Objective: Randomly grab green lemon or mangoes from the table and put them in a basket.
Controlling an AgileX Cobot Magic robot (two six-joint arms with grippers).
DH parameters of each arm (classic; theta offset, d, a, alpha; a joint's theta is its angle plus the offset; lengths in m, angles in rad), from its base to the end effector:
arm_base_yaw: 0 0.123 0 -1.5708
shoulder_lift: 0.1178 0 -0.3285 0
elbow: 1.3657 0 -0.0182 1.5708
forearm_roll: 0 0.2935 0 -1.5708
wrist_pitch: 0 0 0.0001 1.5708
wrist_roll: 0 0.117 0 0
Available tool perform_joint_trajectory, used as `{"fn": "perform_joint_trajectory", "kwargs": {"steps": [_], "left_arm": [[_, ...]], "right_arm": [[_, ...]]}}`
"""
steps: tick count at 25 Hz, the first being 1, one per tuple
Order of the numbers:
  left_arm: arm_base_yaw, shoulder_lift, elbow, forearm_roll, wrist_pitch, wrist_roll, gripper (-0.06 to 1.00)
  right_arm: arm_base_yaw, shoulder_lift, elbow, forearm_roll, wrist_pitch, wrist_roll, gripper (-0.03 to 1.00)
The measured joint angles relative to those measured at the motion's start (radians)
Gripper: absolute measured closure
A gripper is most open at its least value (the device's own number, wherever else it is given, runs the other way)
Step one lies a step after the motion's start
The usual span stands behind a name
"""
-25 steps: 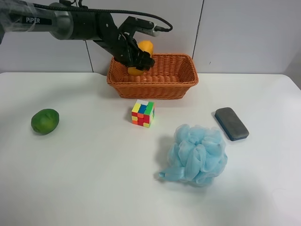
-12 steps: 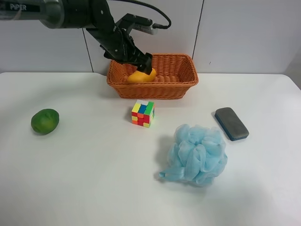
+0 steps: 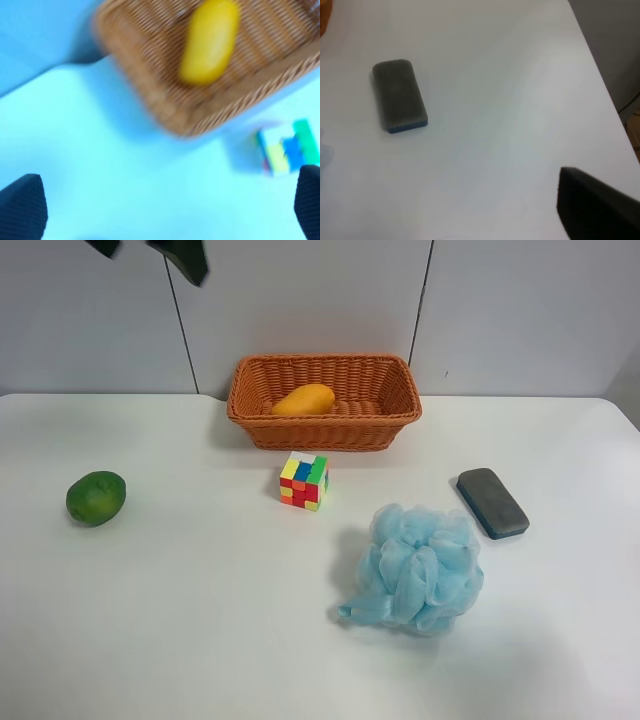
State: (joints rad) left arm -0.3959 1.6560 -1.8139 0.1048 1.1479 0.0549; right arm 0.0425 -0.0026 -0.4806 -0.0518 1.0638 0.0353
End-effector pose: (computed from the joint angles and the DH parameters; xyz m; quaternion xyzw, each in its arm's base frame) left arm 0.3907 -0.1512 0.4423 0.2154 0.9185 -0.0041 0.3315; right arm 0.0140 -0.0047 0.2792 -0.0023 0.8581 -0.0059 0.5135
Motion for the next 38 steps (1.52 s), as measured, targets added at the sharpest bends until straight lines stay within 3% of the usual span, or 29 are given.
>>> {"fn": "perform_joint_trajectory", "kwargs": {"steps": [4,9,22,28,34,38], "left_arm": [[0.017,-0.218,0.015,0.097,0.052,-0.055,-0.05],[0.017,-0.531,0.159,0.178,0.055,-0.147,-0.05],[0.028,-1.44,0.959,0.202,0.063,-0.463,-0.05],[0.205,-1.656,1.159,0.131,0.065,-0.464,-0.05],[0.427,-1.662,1.241,0.024,0.051,-0.316,-0.05],[0.507,-1.663,1.263,0.005,0.028,-0.247,-0.05]], "right_arm": [[0.0,0.0,0.0,0.0,0.0,0.0,-0.02],[0.0,0.0,0.0,0.0,0.0,0.0,-0.02],[0.0,0.0,0.0,0.0,0.0,0.0,-0.02],[0.0,0.0,0.0,0.0,0.0,0.0,-0.02],[0.0,0.0,0.0,0.0,0.0,0.0,-0.02],[0.0,0.0,0.0,0.0,0.0,0.0,-0.02]]}}
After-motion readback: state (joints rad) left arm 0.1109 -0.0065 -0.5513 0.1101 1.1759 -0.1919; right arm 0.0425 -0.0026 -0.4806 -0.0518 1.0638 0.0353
